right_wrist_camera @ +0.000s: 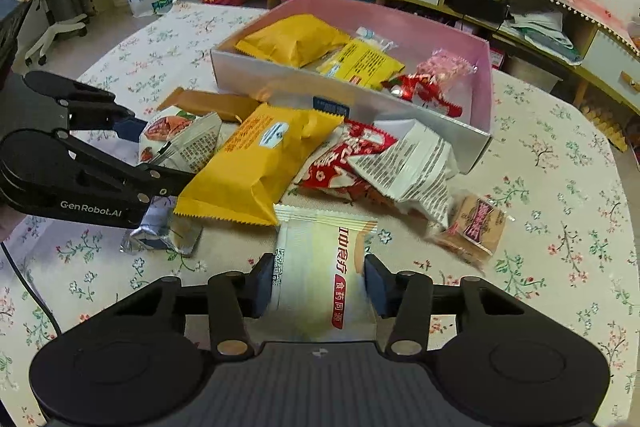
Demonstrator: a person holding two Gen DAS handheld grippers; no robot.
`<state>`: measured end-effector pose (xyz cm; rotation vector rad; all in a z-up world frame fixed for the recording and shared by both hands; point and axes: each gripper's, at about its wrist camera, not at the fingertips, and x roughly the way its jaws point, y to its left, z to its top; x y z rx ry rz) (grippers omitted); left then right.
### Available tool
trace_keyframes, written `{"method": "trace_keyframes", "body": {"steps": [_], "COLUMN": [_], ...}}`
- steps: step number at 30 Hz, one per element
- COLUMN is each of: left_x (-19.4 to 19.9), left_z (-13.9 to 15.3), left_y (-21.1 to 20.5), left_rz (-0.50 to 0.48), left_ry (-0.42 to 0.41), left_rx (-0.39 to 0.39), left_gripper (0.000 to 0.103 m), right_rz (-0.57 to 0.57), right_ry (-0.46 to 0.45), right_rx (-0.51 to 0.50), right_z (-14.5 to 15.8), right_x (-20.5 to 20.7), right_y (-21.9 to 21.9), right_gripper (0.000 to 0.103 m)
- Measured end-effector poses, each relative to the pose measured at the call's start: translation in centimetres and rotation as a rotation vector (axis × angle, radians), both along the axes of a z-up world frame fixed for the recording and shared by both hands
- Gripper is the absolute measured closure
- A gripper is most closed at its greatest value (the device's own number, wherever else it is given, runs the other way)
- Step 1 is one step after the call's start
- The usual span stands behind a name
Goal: Organize snacks
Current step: 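Carry both packets into the pink box and open both tools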
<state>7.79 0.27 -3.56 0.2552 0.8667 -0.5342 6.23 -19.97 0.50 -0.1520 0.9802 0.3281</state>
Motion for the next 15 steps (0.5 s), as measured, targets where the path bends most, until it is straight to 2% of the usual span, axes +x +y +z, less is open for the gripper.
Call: {"method": "trace_keyframes", "body": {"steps": [15], "left_x": [-0.6], "left_z": [3.6], "left_y": [1.3], "left_rz": [0.03], "left_ry": [-0.039], "left_rx": [-0.063], "left_gripper": [0.054], "right_rz": [-0.064], "right_ry": [-0.075], "right_rx": [0.043], "right_z": [3.0], "right_x": [0.3], "right_y": [-1.6], "right_gripper": [0.084]}}
